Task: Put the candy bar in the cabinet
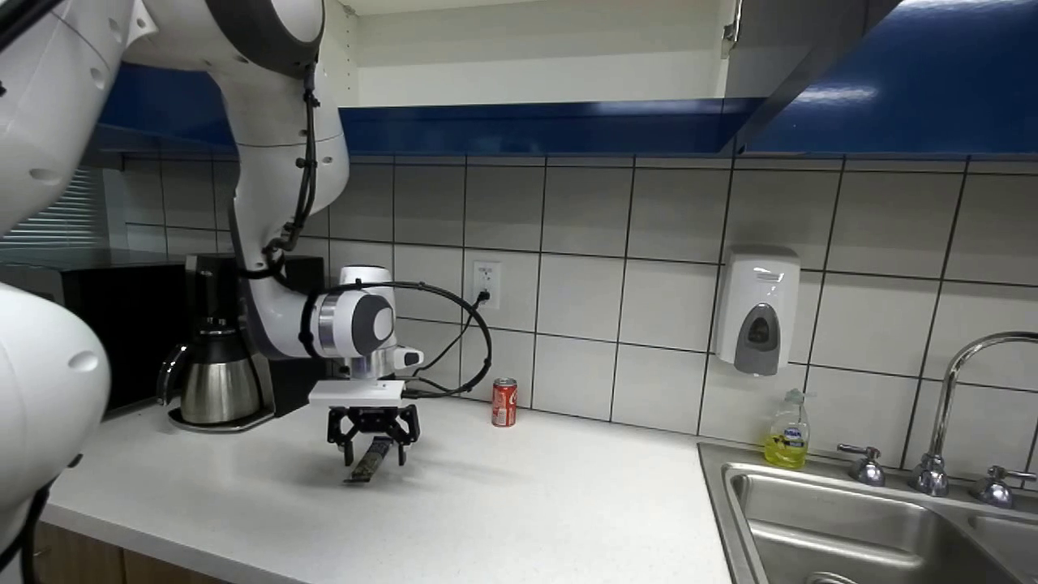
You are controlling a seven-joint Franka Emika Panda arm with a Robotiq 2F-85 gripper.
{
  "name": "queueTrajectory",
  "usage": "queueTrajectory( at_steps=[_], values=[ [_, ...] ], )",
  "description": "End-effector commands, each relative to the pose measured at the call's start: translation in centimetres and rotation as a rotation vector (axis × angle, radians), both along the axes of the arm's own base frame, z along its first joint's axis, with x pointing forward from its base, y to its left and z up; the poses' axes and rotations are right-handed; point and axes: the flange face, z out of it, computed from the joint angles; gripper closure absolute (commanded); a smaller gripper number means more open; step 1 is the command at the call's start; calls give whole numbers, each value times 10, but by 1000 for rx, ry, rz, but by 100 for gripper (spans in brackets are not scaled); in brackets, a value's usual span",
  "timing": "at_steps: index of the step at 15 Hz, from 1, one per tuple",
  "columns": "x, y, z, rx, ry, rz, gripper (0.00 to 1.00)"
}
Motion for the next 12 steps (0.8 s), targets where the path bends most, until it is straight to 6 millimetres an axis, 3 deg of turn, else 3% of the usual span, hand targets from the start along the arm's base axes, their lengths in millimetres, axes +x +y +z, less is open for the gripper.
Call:
queueTrajectory(
  at_steps=[1, 12],
  values=[
    [14, 11, -5, -13, -14, 4, 0],
    [35, 29, -21, -13, -21, 17, 0]
  ],
)
